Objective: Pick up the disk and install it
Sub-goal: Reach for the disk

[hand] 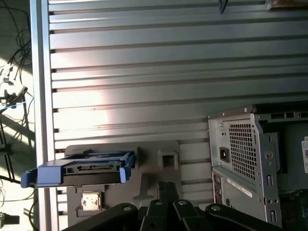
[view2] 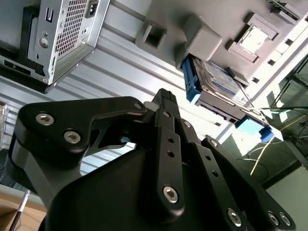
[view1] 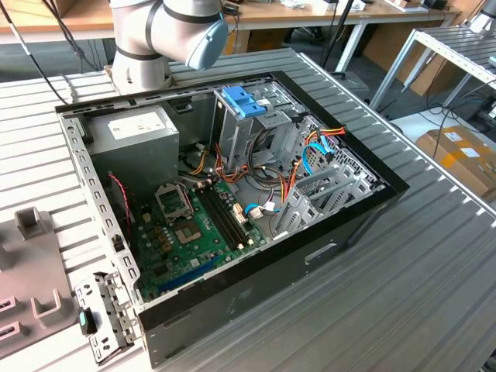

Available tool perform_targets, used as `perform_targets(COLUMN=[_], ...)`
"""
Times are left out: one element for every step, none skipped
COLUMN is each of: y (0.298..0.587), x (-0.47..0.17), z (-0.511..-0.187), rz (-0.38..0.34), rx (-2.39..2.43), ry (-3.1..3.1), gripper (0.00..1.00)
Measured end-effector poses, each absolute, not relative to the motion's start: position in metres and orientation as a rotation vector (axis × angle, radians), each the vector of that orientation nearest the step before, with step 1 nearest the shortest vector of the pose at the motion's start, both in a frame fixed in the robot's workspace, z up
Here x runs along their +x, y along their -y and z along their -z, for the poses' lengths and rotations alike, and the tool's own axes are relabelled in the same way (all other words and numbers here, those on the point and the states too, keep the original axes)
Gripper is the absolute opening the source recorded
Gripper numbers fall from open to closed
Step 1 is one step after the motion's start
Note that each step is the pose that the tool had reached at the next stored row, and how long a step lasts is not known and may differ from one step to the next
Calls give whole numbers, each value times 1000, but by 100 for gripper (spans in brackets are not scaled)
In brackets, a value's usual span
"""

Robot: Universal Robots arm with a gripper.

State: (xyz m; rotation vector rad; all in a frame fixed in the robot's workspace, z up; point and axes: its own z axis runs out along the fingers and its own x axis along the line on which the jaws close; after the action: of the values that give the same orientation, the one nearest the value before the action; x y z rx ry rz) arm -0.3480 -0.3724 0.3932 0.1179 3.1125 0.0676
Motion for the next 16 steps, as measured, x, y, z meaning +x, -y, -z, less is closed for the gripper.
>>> perform_targets(y=[372,371,371,371,371,370,370,369,369,368,368,368,368,367,367,367], x=[-352,-356,-359,-361,-363,-366,-370,-372,-376,-379,-381,-383,-385,-388,-391,-394], z=[-393,-393,-393,-393,-393,-393,-393,-393,-393,-393,-393,-393,-393,-393,-393,-393], rz=[-67,-67,-68,-68,-68,-67,-68,-68,-68,-68,-67,-67,-67,-68,-68,-67], rx=[118,118,118,118,118,118,118,118,118,118,118,118,118,118,118,118], ry=[-3113,-3113,-3112,-3112,-3112,-3113,-3112,-3112,-3113,-3113,-3112,-3113,-3113,-3112,-3112,-3113], gripper=[11,11,11,11,11,11,11,11,11,11,11,11,11,11,11,11])
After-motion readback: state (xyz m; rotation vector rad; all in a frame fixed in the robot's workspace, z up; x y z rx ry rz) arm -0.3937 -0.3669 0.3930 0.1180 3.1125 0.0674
